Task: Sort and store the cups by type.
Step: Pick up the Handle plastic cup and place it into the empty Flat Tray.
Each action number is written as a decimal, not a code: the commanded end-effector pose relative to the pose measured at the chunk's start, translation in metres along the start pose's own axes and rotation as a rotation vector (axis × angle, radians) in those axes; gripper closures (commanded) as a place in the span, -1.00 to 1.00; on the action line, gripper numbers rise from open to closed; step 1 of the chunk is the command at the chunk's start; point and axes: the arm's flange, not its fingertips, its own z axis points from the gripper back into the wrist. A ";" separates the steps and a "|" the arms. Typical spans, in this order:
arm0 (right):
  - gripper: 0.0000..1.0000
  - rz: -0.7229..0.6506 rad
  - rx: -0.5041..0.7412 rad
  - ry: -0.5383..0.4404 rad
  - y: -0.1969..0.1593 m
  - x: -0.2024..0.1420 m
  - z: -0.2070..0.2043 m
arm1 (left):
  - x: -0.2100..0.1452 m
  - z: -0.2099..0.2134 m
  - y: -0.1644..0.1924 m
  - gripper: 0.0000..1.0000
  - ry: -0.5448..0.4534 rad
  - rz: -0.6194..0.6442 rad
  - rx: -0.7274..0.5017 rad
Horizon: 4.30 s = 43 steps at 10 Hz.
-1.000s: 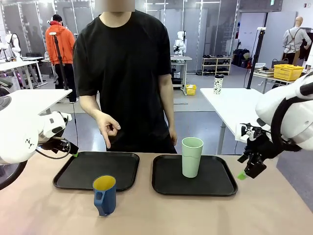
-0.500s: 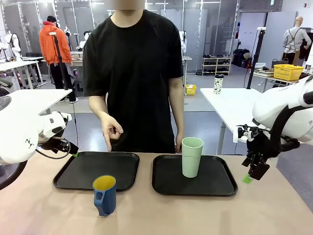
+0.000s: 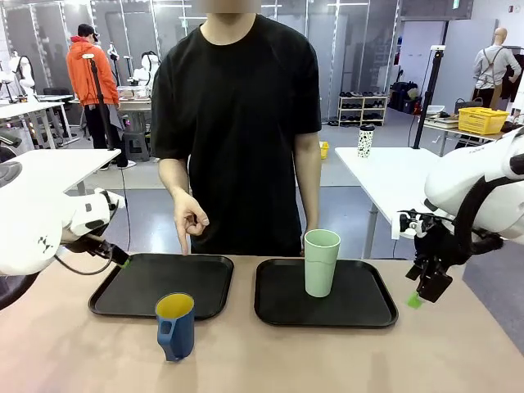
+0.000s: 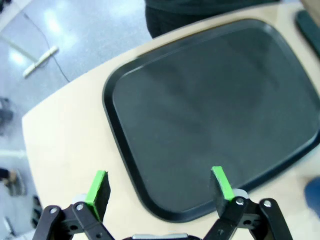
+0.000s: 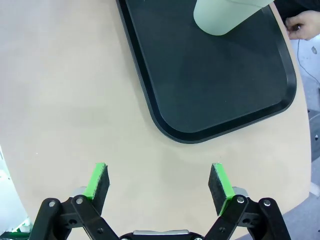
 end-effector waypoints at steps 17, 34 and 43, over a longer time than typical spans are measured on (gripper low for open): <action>-1.00 -0.001 -0.002 -0.009 -0.001 0.000 -0.002 | -0.072 0.016 -0.051 -1.00 -0.018 -1.052 -0.548; -1.00 -0.001 -0.002 -0.009 -0.001 0.000 -0.002 | -0.090 -0.030 -0.041 -1.00 -0.796 -0.700 -0.987; -1.00 -0.001 -0.002 -0.009 -0.001 0.000 -0.002 | -0.071 -0.068 -0.053 -1.00 -0.736 -0.685 -1.085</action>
